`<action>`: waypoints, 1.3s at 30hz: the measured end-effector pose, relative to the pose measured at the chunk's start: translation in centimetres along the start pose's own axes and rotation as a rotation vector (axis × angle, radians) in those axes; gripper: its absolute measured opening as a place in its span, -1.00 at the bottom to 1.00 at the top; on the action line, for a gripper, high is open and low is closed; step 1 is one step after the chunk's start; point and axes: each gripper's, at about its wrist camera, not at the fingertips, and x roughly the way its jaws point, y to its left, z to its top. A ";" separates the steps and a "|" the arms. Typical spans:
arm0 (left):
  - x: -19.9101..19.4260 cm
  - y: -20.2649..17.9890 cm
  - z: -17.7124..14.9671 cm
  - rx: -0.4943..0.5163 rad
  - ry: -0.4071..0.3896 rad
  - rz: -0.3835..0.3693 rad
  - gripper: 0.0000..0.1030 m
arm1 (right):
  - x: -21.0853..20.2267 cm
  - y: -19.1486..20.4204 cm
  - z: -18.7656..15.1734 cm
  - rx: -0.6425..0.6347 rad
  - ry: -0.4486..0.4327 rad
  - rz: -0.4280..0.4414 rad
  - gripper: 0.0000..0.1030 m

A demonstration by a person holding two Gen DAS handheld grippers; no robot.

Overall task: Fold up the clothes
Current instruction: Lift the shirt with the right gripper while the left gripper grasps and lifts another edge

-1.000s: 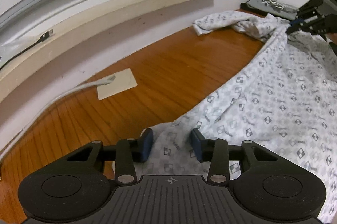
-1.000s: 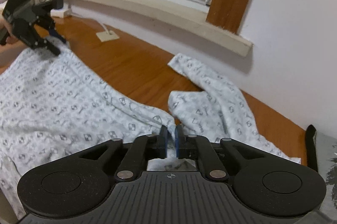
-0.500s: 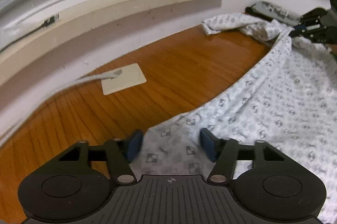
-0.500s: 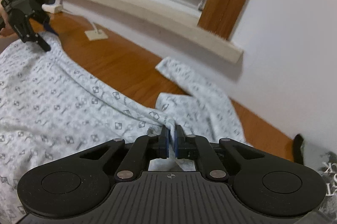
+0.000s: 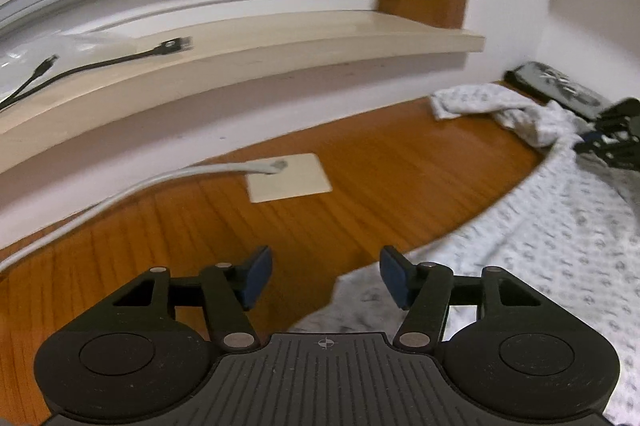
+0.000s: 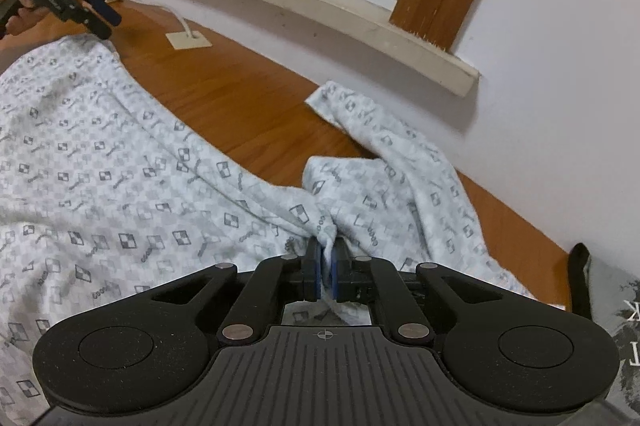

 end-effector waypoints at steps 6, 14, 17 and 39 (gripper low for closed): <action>0.7 -1.0 -1.3 0.066 0.054 -0.027 0.25 | 0.4 0.2 -0.6 0.007 -0.003 0.006 -0.89; 0.5 -1.9 -2.7 0.104 0.038 -0.028 0.29 | 0.5 -0.1 -0.9 0.038 -0.022 0.013 -0.89; 0.3 -1.9 -3.0 0.100 0.030 -0.038 -0.04 | 0.4 -0.1 -0.9 0.034 -0.026 0.008 -0.89; -28.0 -11.4 11.2 0.230 -0.606 0.219 -0.90 | -22.8 -4.3 15.4 -0.048 -0.623 -0.476 -0.95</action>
